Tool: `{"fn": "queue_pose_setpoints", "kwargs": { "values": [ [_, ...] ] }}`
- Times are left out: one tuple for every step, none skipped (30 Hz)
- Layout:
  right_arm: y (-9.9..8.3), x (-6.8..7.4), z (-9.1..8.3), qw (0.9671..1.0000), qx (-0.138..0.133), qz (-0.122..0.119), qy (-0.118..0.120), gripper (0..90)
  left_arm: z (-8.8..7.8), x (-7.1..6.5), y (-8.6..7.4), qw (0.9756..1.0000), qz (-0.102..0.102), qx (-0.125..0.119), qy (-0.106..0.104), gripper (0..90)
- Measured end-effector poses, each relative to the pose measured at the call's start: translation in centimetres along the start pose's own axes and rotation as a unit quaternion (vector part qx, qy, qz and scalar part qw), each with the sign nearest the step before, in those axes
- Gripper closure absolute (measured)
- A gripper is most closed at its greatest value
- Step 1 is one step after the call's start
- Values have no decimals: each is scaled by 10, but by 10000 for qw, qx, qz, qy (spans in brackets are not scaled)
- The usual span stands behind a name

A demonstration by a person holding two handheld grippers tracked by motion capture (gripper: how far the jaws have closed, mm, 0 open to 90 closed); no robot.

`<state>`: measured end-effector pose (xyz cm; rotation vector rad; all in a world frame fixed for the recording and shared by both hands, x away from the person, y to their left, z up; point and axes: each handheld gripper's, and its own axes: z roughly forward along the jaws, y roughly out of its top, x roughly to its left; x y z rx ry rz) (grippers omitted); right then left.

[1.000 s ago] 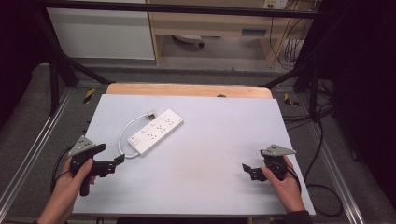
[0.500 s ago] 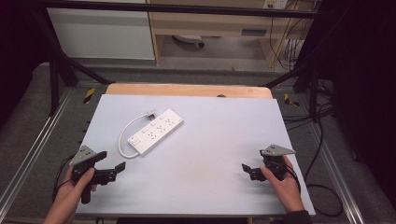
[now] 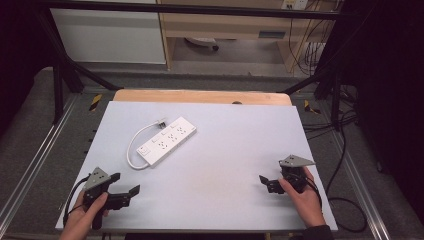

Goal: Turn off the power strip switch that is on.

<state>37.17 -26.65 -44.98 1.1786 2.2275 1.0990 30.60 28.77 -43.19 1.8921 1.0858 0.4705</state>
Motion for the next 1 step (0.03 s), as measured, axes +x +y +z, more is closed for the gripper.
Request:
{"fn": "queue_pose_setpoints", "kwargs": {
  "values": [
    [0,0,1,10000,1,46,-7,28,0,-1,1,10000,68,-22,21,93]
  ]
}}
